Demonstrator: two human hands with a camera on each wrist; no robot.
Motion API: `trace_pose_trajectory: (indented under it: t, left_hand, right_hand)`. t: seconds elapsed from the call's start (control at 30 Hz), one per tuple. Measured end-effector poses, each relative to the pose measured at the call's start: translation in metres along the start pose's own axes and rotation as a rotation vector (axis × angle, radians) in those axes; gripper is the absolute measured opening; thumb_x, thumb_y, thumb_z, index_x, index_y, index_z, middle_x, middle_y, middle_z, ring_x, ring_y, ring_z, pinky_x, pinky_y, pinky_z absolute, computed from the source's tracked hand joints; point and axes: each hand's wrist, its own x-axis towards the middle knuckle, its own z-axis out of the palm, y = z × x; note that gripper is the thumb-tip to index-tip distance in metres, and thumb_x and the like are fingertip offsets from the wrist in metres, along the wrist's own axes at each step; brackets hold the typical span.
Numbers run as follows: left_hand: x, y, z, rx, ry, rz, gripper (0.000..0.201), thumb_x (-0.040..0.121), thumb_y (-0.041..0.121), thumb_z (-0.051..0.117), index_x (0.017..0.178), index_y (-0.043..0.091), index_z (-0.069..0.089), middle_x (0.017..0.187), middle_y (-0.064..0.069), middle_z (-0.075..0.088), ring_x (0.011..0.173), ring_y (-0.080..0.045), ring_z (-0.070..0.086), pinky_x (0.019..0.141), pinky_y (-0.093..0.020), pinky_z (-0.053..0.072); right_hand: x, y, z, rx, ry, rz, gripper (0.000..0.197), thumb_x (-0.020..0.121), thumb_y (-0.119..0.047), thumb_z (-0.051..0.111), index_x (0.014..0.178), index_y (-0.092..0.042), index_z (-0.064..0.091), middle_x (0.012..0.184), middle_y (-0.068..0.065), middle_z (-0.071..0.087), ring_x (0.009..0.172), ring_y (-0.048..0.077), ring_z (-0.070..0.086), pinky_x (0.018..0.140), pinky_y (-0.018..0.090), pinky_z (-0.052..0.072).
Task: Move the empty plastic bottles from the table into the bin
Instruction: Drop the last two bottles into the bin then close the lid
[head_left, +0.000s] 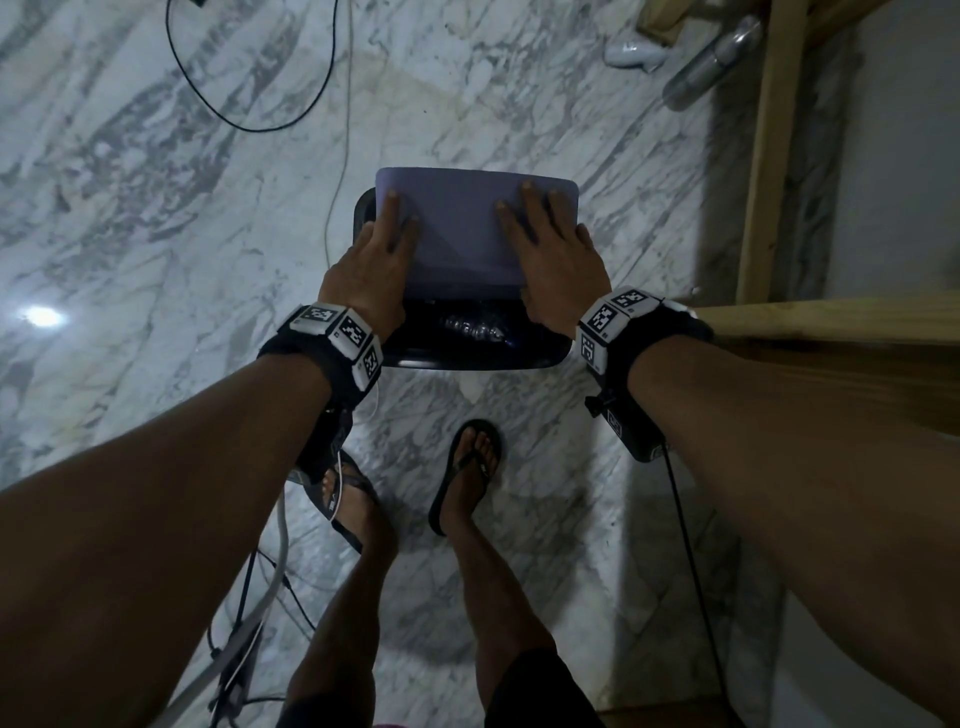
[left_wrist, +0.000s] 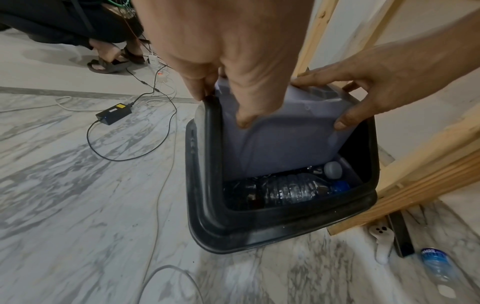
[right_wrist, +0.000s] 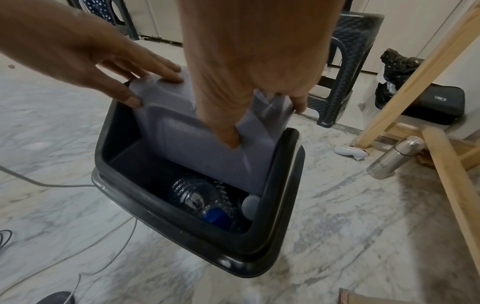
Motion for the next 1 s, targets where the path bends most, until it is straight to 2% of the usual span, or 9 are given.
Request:
trace_pose_trajectory:
  t: [0.23,0.4,0.67,0.73,0.8,0.83,0.9,0.97,1.0]
  left_hand:
    - [0.003,0.002,0.001,0.0,0.007,0.013,0.076,0.08,0.011,0.061,0.146,0.01,0.023,0.16,-0.013,0.004,0.133,-0.038,0.034,0.09,-0.051,0.049]
    - [0.006,0.002,0.005,0.007,0.026,0.032,0.073,0.077,0.014,0.062,0.142,0.005,0.028,0.158,-0.019,0.009,0.132,-0.042,0.034,0.097,-0.052,0.044]
    - [0.012,0.004,0.004,0.056,0.051,0.054,0.066,0.071,0.017,0.062,0.13,0.001,0.037,0.151,-0.024,0.022,0.121,-0.044,0.039,0.084,-0.051,0.047]
    - [0.012,0.006,0.0,0.08,0.06,0.044,0.067,0.071,0.019,0.062,0.13,0.003,0.037,0.151,-0.024,0.023,0.128,-0.043,0.035,0.089,-0.051,0.045]
    - [0.008,0.012,-0.002,0.128,0.109,0.032,0.066,0.07,0.02,0.062,0.129,0.004,0.039,0.147,-0.023,0.03,0.133,-0.041,0.031,0.099,-0.053,0.037]
    - [0.004,0.017,0.0,0.154,0.146,0.031,0.062,0.069,0.019,0.062,0.125,0.004,0.041,0.142,-0.023,0.037,0.131,-0.039,0.035,0.1,-0.052,0.036]
    - [-0.005,0.032,0.01,0.196,0.212,0.045,0.047,0.065,0.015,0.061,0.109,0.006,0.049,0.121,-0.019,0.053,0.111,-0.035,0.05,0.089,-0.045,0.043]
    - [-0.016,0.05,0.022,0.193,0.241,0.071,0.034,0.063,0.012,0.062,0.096,0.009,0.053,0.102,-0.015,0.059,0.091,-0.032,0.057,0.076,-0.039,0.046]
    - [-0.02,0.058,0.027,0.16,0.188,0.085,0.031,0.066,0.01,0.063,0.095,0.009,0.054,0.1,-0.015,0.059,0.089,-0.033,0.057,0.074,-0.039,0.046]
  right_hand:
    - [0.007,0.005,0.002,0.023,-0.054,-0.025,0.1,0.076,-0.022,0.073,0.155,-0.017,0.013,0.164,0.013,0.006,0.149,0.042,0.007,0.113,0.063,0.024]
    - [0.011,0.008,0.002,0.016,-0.095,-0.057,0.095,0.076,-0.025,0.07,0.154,-0.014,0.017,0.162,0.016,0.011,0.148,0.041,0.011,0.107,0.063,0.034]
    - [0.017,0.012,-0.006,0.008,-0.153,-0.11,0.091,0.077,-0.023,0.069,0.152,-0.009,0.02,0.158,0.018,0.018,0.143,0.04,0.02,0.096,0.057,0.046]
    - [0.019,0.014,-0.007,0.003,-0.163,-0.121,0.09,0.079,-0.024,0.069,0.152,-0.009,0.019,0.158,0.018,0.018,0.143,0.04,0.019,0.094,0.056,0.046]
    - [0.021,0.016,-0.01,0.004,-0.169,-0.127,0.09,0.08,-0.025,0.068,0.153,-0.009,0.018,0.159,0.018,0.016,0.144,0.04,0.018,0.094,0.055,0.046]
    - [0.023,0.016,-0.011,0.007,-0.168,-0.128,0.09,0.08,-0.024,0.068,0.153,-0.009,0.017,0.159,0.019,0.016,0.144,0.04,0.018,0.094,0.054,0.046]
    - [0.025,0.017,-0.014,0.015,-0.164,-0.129,0.09,0.081,-0.024,0.068,0.153,-0.01,0.017,0.16,0.019,0.016,0.145,0.041,0.017,0.094,0.053,0.046]
    - [0.026,0.018,-0.016,0.022,-0.169,-0.131,0.089,0.082,-0.024,0.067,0.153,-0.01,0.016,0.16,0.019,0.015,0.145,0.041,0.016,0.094,0.054,0.046]
    - [0.026,0.019,-0.016,0.022,-0.173,-0.131,0.088,0.083,-0.025,0.067,0.153,-0.01,0.016,0.16,0.018,0.014,0.146,0.041,0.015,0.095,0.054,0.046]
